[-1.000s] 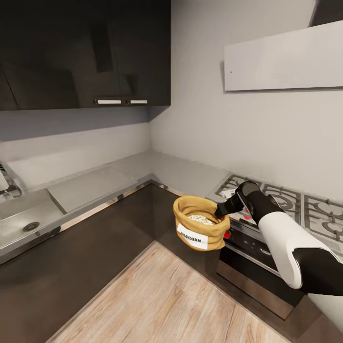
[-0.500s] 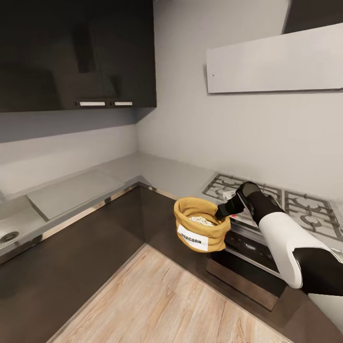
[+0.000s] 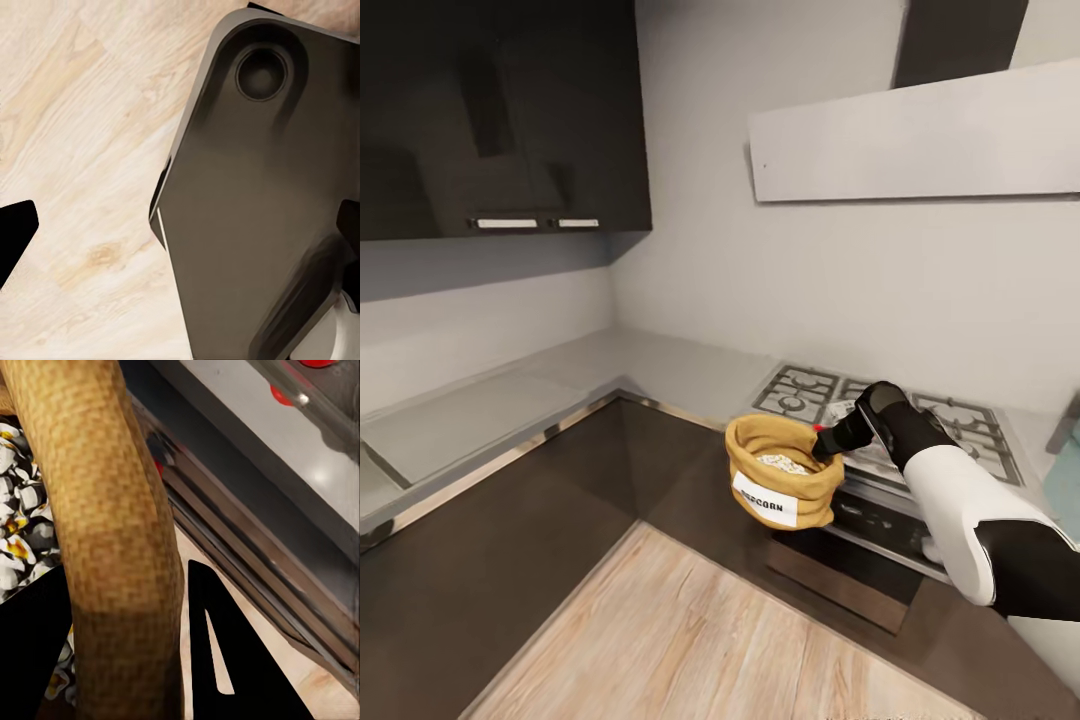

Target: In the kitchen, take the popcorn bag from the countertop, put it into the microwave, and heat it until the popcorn is cooked so the cooked popcorn ends up inside the bag.

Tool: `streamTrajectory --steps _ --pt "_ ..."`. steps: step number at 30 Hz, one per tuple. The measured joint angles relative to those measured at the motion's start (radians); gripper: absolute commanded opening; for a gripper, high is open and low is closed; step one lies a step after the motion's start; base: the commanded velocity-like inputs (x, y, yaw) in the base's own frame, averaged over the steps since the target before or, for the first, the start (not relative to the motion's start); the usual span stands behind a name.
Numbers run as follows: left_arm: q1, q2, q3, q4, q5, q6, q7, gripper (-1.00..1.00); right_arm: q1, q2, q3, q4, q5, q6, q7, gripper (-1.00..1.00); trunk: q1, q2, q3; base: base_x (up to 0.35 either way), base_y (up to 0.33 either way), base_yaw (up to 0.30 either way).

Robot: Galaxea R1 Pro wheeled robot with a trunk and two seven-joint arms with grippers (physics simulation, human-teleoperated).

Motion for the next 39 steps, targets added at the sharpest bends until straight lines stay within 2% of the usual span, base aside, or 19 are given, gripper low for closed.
streamTrajectory --steps 20,39 --pt "0.000 0.000 -0.001 0.000 0.000 0.000 -0.002 1.00 0.000 -0.002 0.000 -0.002 0.000 -0.002 0.000 -1.00 0.000 0.000 0.018 -0.013 0.000 -0.215" --pt "0.000 -0.001 -0.001 0.000 -0.002 0.000 -0.002 1.00 0.000 -0.003 0.000 -0.002 0.001 0.006 0.003 -1.00 0.001 0.000 0.022 -0.283 0.142 -0.027"
